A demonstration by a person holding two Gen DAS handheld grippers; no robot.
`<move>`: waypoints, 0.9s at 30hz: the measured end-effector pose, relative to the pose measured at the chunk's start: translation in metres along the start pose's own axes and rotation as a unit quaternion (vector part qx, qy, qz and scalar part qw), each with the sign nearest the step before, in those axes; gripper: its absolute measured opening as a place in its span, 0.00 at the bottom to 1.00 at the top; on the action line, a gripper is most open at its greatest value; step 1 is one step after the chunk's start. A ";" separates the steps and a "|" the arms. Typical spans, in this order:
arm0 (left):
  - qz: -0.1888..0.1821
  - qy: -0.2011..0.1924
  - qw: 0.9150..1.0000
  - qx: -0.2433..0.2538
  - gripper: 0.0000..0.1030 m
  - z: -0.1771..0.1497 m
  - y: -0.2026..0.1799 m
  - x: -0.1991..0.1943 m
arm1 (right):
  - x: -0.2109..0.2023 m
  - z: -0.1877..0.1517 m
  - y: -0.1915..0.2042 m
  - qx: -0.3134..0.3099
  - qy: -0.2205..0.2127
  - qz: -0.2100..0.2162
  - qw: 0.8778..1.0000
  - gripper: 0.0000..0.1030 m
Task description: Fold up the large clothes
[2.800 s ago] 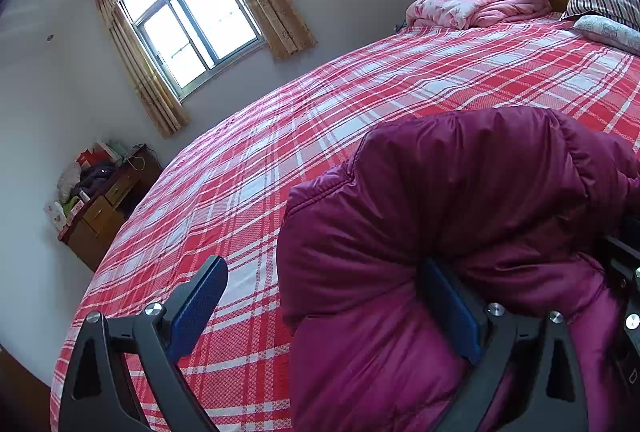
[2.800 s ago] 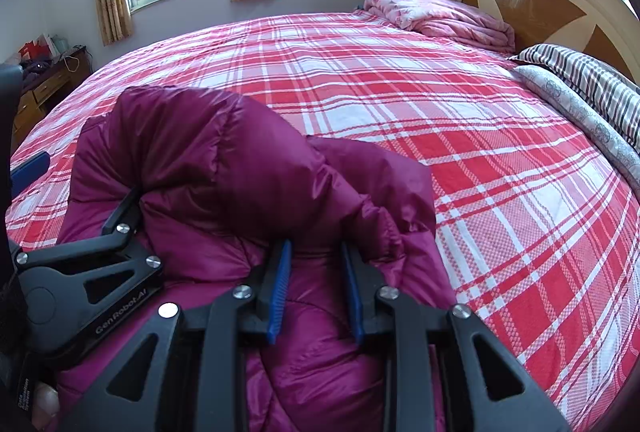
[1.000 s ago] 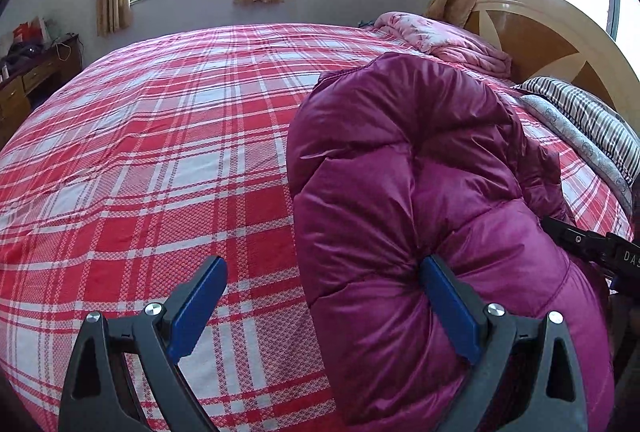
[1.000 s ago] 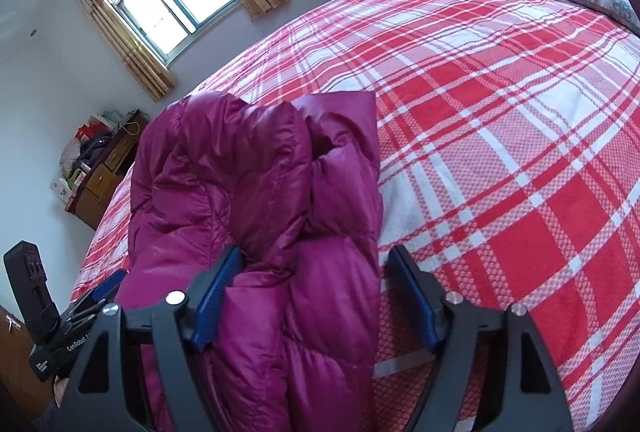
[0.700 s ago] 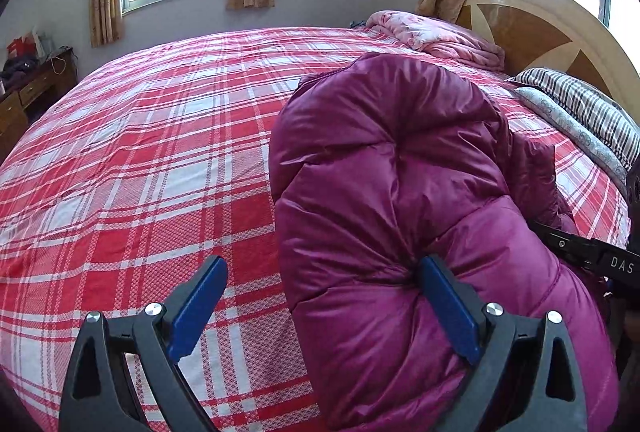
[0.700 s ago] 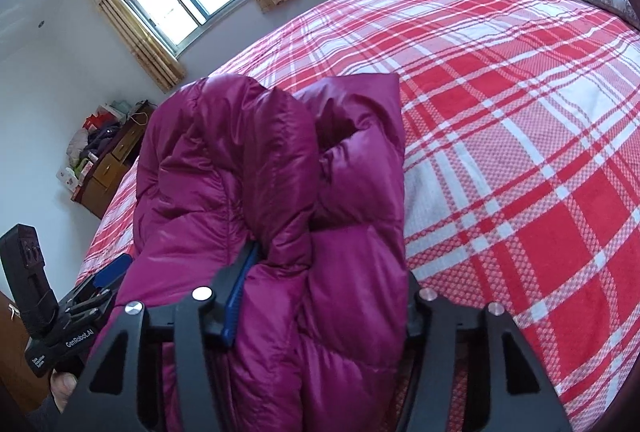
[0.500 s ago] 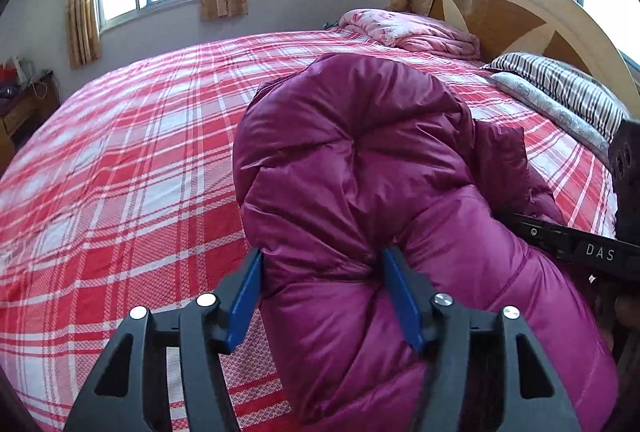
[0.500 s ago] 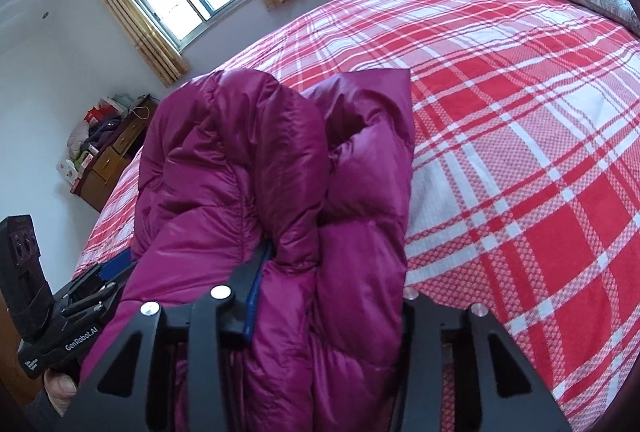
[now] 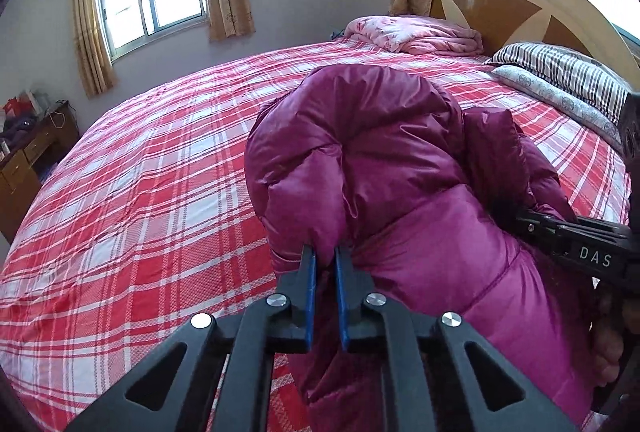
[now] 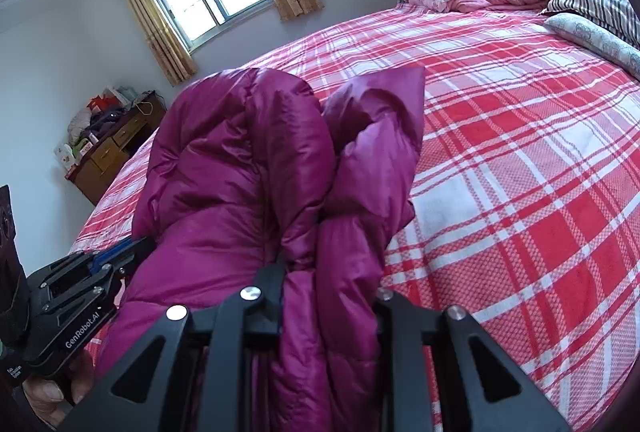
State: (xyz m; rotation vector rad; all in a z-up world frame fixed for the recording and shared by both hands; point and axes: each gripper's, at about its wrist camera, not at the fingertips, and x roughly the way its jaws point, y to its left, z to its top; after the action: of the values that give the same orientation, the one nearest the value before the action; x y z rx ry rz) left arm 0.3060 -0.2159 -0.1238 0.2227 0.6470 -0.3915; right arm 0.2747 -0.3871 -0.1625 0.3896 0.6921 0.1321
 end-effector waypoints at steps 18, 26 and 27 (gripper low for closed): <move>0.017 0.036 0.990 -0.137 0.01 -0.035 0.096 -0.006 | 0.025 -0.003 0.034 -0.042 0.015 0.008 0.999 0.24; -0.090 0.058 0.962 -0.252 0.01 -0.051 0.123 0.011 | 0.027 -0.008 0.034 -0.063 0.022 0.009 0.998 0.26; -0.082 0.055 0.961 -0.260 0.02 -0.050 0.125 0.008 | 0.028 -0.008 0.032 -0.060 0.023 0.011 0.998 0.26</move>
State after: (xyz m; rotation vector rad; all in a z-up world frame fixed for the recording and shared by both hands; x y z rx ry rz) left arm 0.3374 -0.0894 -0.1578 -0.3150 0.8586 -0.3560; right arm 0.2913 -0.3480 -0.1724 0.2798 0.7211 0.2018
